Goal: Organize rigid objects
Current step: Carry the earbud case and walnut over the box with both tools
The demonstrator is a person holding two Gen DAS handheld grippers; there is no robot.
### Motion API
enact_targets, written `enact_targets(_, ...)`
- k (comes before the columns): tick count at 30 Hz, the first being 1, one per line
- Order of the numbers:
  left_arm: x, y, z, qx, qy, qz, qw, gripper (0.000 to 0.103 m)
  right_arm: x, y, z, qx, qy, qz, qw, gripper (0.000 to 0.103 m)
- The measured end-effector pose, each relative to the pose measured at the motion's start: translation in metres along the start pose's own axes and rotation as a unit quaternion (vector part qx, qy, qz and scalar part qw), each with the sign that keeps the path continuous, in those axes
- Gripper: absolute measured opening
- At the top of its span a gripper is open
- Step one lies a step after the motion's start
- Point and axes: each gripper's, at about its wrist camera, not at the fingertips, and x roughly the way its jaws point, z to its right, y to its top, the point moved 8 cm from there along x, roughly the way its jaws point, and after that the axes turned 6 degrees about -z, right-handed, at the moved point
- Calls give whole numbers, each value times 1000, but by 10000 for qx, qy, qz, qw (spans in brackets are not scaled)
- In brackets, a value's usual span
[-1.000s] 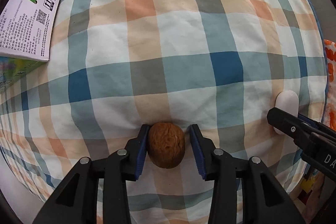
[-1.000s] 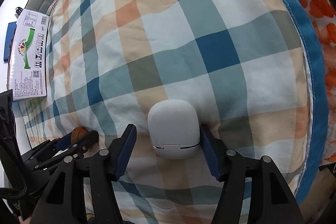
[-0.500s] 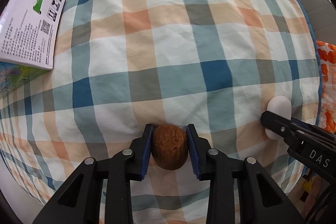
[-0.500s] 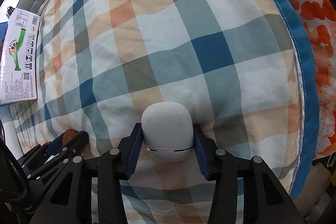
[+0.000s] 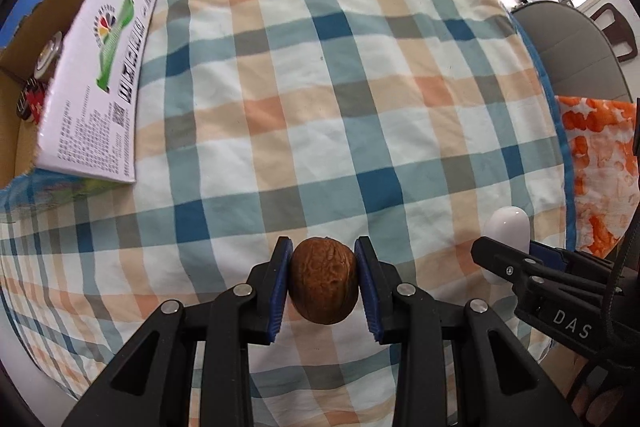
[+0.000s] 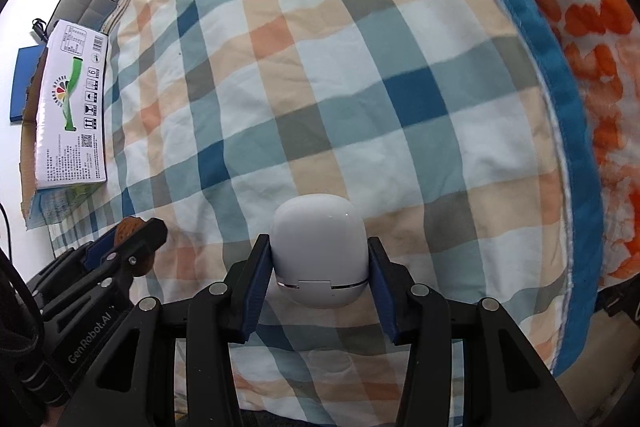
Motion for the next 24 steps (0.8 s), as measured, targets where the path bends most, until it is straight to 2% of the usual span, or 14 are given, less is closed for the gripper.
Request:
enact_targets(4,-26,10,-6,-44,-115,178,9998,29,-15,9,-10,-94,-16,149,9998,49)
enact_targets(8,-56,20,-17,-113,-314,417,9986,29,-36,14,-27,-182,142,272,9994,49)
enact_targets(15,-120,31,-47,-387,-718,1105,9905,29,-85,24,-75,-421,517,573,9961,49)
enact_targets(20,-174,43,-107,-559,-856,1637,9812,29,-118,29,-135,-718,684,805,9918,49)
enact_targets(24,-188,46,-166,-709,-738,1828,9778,29,-130,32,-205,-1002,725,981,9875,49)
